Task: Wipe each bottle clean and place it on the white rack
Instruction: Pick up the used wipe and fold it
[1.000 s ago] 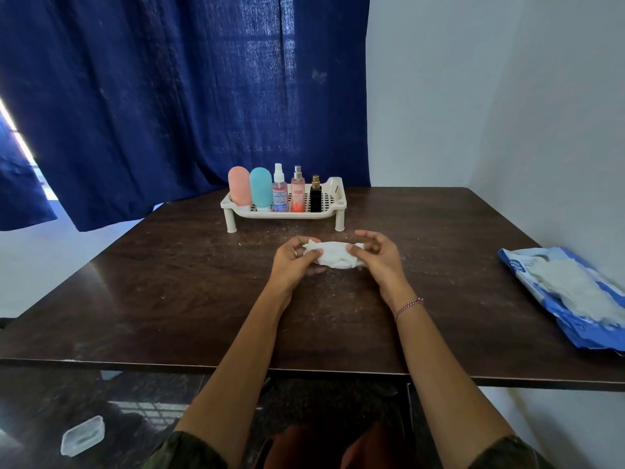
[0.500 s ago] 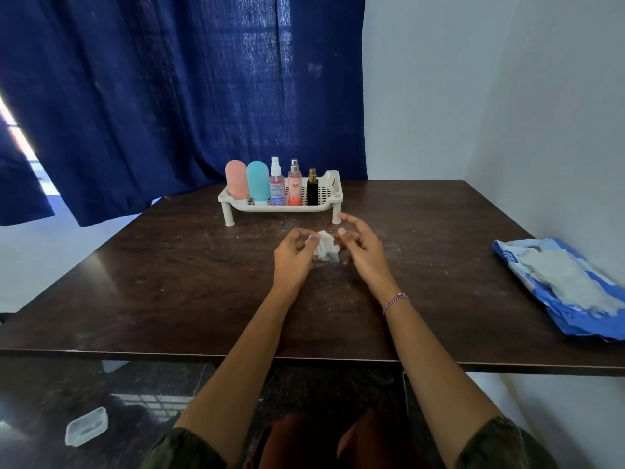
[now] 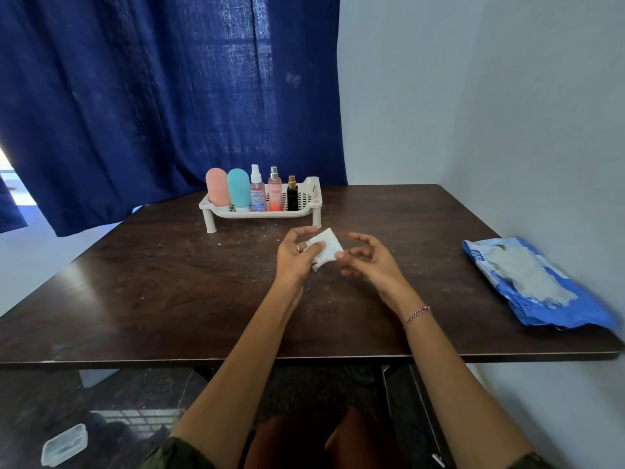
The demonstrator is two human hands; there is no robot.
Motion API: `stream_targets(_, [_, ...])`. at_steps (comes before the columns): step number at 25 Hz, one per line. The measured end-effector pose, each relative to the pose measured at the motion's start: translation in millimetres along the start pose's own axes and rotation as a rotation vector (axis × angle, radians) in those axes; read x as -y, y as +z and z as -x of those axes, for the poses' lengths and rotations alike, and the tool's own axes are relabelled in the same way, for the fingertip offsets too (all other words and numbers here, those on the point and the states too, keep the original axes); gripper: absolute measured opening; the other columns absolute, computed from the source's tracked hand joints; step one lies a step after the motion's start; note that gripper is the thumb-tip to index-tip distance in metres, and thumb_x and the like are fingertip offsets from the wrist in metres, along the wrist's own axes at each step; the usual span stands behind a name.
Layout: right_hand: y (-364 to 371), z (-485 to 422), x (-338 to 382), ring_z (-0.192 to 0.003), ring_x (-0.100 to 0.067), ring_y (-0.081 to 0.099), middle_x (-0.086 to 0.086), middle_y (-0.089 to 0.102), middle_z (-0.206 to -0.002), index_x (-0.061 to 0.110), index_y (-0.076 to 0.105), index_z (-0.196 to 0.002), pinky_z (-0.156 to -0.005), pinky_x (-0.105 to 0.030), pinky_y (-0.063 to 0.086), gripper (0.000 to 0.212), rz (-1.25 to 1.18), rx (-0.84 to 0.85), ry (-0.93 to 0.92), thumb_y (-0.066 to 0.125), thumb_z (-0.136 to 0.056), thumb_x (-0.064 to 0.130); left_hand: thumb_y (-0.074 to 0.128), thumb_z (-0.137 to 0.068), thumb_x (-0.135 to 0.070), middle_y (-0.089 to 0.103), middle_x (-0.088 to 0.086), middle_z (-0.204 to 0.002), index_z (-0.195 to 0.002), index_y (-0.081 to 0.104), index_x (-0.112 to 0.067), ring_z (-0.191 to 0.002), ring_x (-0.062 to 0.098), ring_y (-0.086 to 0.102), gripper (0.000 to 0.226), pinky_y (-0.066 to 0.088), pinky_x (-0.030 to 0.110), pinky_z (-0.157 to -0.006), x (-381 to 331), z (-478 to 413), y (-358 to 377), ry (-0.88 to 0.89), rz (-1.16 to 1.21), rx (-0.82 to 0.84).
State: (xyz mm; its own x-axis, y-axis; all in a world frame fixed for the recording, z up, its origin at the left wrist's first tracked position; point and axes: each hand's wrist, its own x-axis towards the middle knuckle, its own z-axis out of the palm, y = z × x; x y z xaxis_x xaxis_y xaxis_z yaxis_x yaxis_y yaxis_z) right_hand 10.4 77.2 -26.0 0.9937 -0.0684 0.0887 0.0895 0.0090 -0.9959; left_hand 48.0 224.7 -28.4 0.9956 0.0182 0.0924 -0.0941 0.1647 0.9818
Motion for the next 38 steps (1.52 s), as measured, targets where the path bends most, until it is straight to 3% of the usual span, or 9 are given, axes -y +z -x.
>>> stream_targets(4, [-28,12,14,-0.075,-0.009,0.063,-0.001,0.068,-0.083,0.018,0.053,-0.120,-0.061,-0.016,0.050,0.049,0.152,-0.028,-0.066,0.073,-0.077,0.006,0.063,-0.083,0.004,0.066,0.005,-0.086,-0.111,0.061,-0.004,-0.075,0.013,0.063,0.028,0.053,0.017,-0.057,3,8,30,0.005,-0.062,0.115])
stream_targets(8, [-71,17,31,-0.086,-0.014,0.063,-0.007,0.064,-0.088,0.018,0.054,-0.119,-0.068,-0.018,0.052,0.044,0.202,-0.089,-0.050,0.069,-0.079,0.005,0.071,-0.079,-0.001,0.068,0.000,-0.073,-0.111,0.062,-0.001,-0.073,0.012,0.065,0.032,0.054,0.028,-0.076,7,14,57,0.043,-0.214,0.204])
stream_targets(12, [-105,24,32,-0.082,-0.020,0.062,-0.007,0.058,-0.087,0.014,0.045,-0.112,-0.053,-0.019,0.052,0.040,0.169,-0.224,-0.033,0.067,-0.081,0.002,0.073,-0.077,-0.001,0.065,0.001,-0.069,-0.103,0.055,-0.010,-0.063,0.012,0.065,0.033,0.058,0.031,-0.065,4,30,103,0.022,-0.205,0.241])
stream_targets(16, [-145,33,39,-0.074,-0.009,0.057,0.001,0.061,-0.079,0.011,0.050,-0.094,-0.056,-0.007,0.043,0.030,0.564,-0.432,-0.123,0.074,-0.076,0.008,0.074,-0.077,-0.001,0.059,0.007,-0.073,-0.078,0.053,-0.019,-0.064,0.014,0.062,0.028,0.058,0.030,-0.057,12,42,150,-0.006,-0.245,0.271])
stream_targets(21, [-176,30,28,-0.080,-0.018,0.064,-0.005,0.070,-0.087,0.020,0.066,-0.077,-0.071,-0.023,0.050,0.011,1.007,-0.413,-0.089,0.069,-0.080,0.010,0.076,-0.076,-0.022,0.055,-0.011,-0.063,-0.080,0.067,-0.027,-0.068,0.009,0.058,0.011,0.051,0.030,-0.068,27,52,185,0.092,-0.610,0.389])
stream_targets(26, [-177,35,31,-0.107,-0.025,0.055,-0.007,0.061,-0.117,0.018,0.069,-0.106,-0.085,-0.032,0.046,0.020,1.471,-0.368,0.040,0.061,-0.089,0.018,0.068,-0.081,-0.039,0.064,-0.005,-0.095,-0.099,0.068,-0.032,-0.105,0.018,0.055,0.019,0.044,0.037,-0.087,36,57,195,0.220,-0.849,0.396])
stream_targets(31, [-176,46,17,-0.129,-0.023,0.030,0.002,0.044,-0.139,0.026,0.071,-0.104,-0.101,-0.047,0.029,0.021,1.567,-0.400,-0.074,0.053,-0.092,0.030,0.052,-0.092,-0.039,0.032,0.003,-0.151,-0.120,0.061,-0.036,-0.141,0.025,0.017,0.030,0.014,0.058,-0.110,46,62,199,0.362,-1.100,0.493])
stream_targets(33, [-179,44,9,-0.138,-0.020,0.019,0.007,0.033,-0.148,0.033,0.068,-0.108,-0.109,-0.051,0.018,0.021,1.620,-0.349,0.000,0.053,-0.093,0.032,0.044,-0.096,-0.040,0.019,0.003,-0.157,-0.123,0.061,-0.034,-0.146,0.023,0.005,0.032,-0.002,0.064,-0.110,51,62,201,0.359,-1.181,0.561])
stream_targets(38, [-182,51,-10,-0.143,-0.024,0.004,0.005,0.019,-0.154,0.035,0.058,-0.122,-0.111,-0.057,0.011,0.029,1.672,-0.367,0.080,0.049,-0.095,0.031,0.038,-0.097,-0.042,0.005,0.002,-0.160,-0.135,0.047,-0.038,-0.147,0.017,-0.007,0.039,-0.016,0.059,-0.109,50,58,196,0.339,-1.195,0.641])
